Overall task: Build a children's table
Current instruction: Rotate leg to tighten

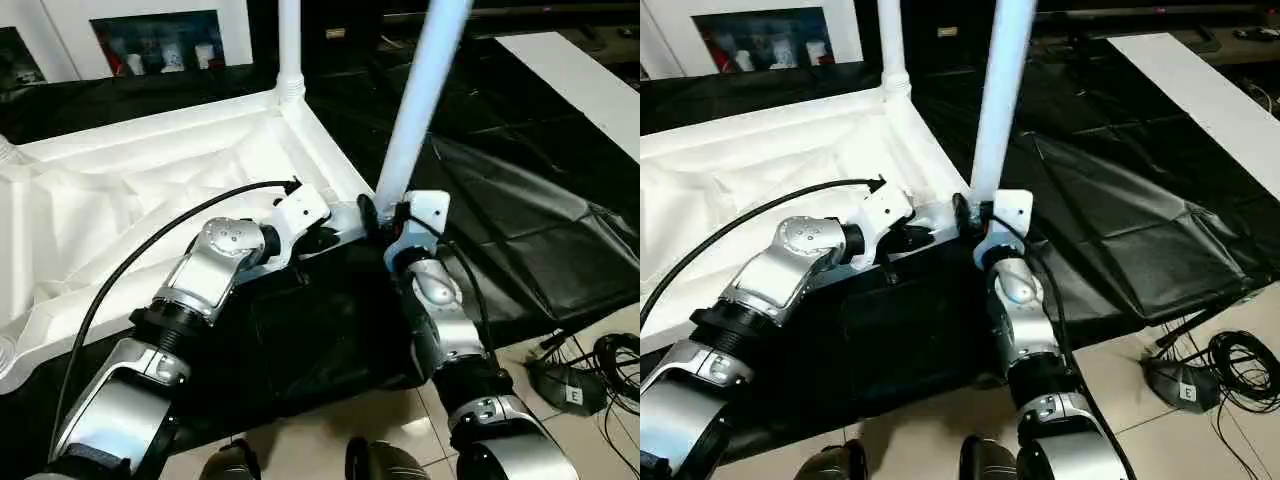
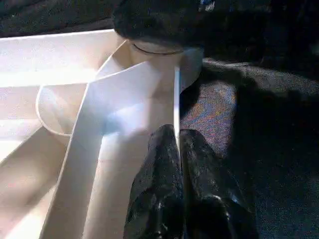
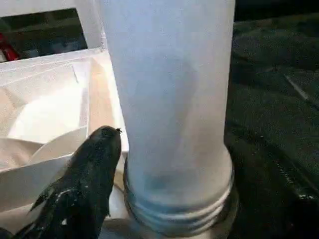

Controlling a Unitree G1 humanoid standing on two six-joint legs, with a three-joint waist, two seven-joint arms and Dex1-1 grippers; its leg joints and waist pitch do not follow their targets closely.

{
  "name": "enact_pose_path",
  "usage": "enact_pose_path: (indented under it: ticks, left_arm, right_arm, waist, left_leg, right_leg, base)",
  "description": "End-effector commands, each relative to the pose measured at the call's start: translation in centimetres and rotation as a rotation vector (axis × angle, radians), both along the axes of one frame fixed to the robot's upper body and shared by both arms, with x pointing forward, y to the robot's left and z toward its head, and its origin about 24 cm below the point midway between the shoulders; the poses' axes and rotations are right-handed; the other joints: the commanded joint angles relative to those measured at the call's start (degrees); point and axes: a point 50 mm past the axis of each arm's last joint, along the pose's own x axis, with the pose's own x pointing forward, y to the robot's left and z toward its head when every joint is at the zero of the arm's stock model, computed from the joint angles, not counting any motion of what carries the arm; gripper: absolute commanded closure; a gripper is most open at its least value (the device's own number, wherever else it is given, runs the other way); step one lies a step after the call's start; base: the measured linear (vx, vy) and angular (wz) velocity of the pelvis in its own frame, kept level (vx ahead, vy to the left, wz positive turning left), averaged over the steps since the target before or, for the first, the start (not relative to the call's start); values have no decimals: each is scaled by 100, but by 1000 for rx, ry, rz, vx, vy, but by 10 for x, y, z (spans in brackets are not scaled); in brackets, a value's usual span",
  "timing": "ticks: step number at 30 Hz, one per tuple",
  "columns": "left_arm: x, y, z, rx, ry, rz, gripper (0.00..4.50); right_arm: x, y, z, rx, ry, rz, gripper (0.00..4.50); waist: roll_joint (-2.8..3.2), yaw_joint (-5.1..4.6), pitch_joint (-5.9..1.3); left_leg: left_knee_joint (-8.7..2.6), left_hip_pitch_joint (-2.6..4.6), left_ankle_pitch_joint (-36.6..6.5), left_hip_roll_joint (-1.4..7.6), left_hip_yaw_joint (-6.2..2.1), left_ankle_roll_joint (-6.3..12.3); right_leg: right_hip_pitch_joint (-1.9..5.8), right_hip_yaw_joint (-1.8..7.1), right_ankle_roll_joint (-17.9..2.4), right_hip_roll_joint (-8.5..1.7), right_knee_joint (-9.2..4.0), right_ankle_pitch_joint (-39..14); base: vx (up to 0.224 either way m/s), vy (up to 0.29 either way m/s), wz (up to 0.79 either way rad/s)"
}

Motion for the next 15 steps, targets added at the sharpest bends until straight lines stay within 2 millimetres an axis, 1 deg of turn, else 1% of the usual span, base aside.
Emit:
enact_pose_path:
  ticks: [1,2,3,4,5,6,7,9,10,11,12,13,14,15]
  left_arm:
    - [-5,15,-13,2,34,42,450]
    - [-5,15,-13,2,32,38,450]
    - [-6,16,-12,2,31,32,450]
    - [-7,17,-12,0,32,28,450]
    - [-10,19,-11,1,27,-2,450]
    - [-11,20,-11,3,24,-16,450]
    - [-13,21,-11,4,28,-26,450]
    - [-20,25,-12,6,46,-88,450]
    - [-25,26,-11,6,54,-139,450]
    - [-27,26,-11,6,56,-154,450]
    - [-30,27,-11,4,64,-190,450]
    - [-33,27,-11,3,69,-209,450]
    - [-39,27,-11,0,86,-272,450]
    - [-44,27,-11,3,102,-316,450]
  right_arm:
    - [-1,-13,14,-45,-66,64,67]
    - [-1,-14,16,-49,-69,82,67]
    - [-3,-17,18,-56,-73,117,67]
    - [-4,-19,20,-64,-76,146,67]
    - [-10,-28,23,-96,-68,248,67]
    - [-12,-31,23,-106,-63,284,67]
    - [-13,-35,23,-116,-51,315,67]
    - [-21,-50,23,-140,13,457,67]
    - [-27,-54,23,-135,52,554,67]
    - [-29,-55,22,-132,62,583,67]
    - [-33,-57,22,-154,70,645,67]
    - [-35,-58,21,-175,80,678,67]
    - [-41,-62,17,-235,105,759,67]
    - [-45,-65,15,-270,127,806,67]
  waist:
    - [-13,16,-398]
    - [-15,24,-403]
    - [-39,21,-414]
    - [-39,12,-415]
    - [-51,12,-412]
    - [-49,30,-431]
    - [-53,26,-427]
    - [-20,36,-442]
    - [-4,33,-436]
    - [-14,42,-442]
    - [-5,43,-445]
    - [-3,48,-448]
    - [-6,51,-436]
    - [-13,69,-441]
  left_leg:
    - [-336,63,-1180,77,-54,280]
    - [-331,53,-1088,82,-56,337]
    - [-318,48,-990,73,-50,407]
    - [-312,40,-943,59,-44,445]
    - [-307,28,-890,55,-41,512]
    - [-296,30,-778,66,-43,588]
    - [-299,24,-728,63,-43,616]
    - [-287,39,-748,68,-38,659]
    - [-294,44,-778,71,-39,672]
    - [-291,39,-761,84,-47,702]
    - [-289,54,-815,99,-37,694]
    - [-284,64,-849,99,-36,686]
    - [-291,66,-925,109,-32,646]
    - [-290,74,-967,121,-40,618]
  right_leg:
    - [354,261,-1045,-346,-426,-1144]
    - [366,265,-1031,-345,-407,-977]
    - [378,265,-1033,-335,-392,-828]
    - [386,265,-1052,-325,-390,-763]
    - [396,265,-1065,-325,-393,-700]
    - [414,271,-1093,-336,-376,-539]
    - [414,269,-1112,-327,-377,-484]
    - [416,266,-1226,-321,-375,-433]
    - [416,265,-1260,-316,-387,-457]
    - [438,263,-1317,-317,-379,-400]
    - [406,262,-1355,-321,-387,-461]
    - [399,259,-1371,-323,-390,-512]
    - [380,256,-1382,-333,-406,-685]
    - [388,254,-1370,-343,-405,-808]
  base:
    - [0,0,0]
    - [0,0,0]
    - [0,0,0]
    - [0,0,0]
    - [0,0,0]
    - [0,0,0]
    - [0,0,0]
    - [0,0,0]
    - [0,0,0]
    - [0,0,0]
    - [0,0,0]
    - [0,0,0]
    - [0,0,0]
    - [0,0,0]
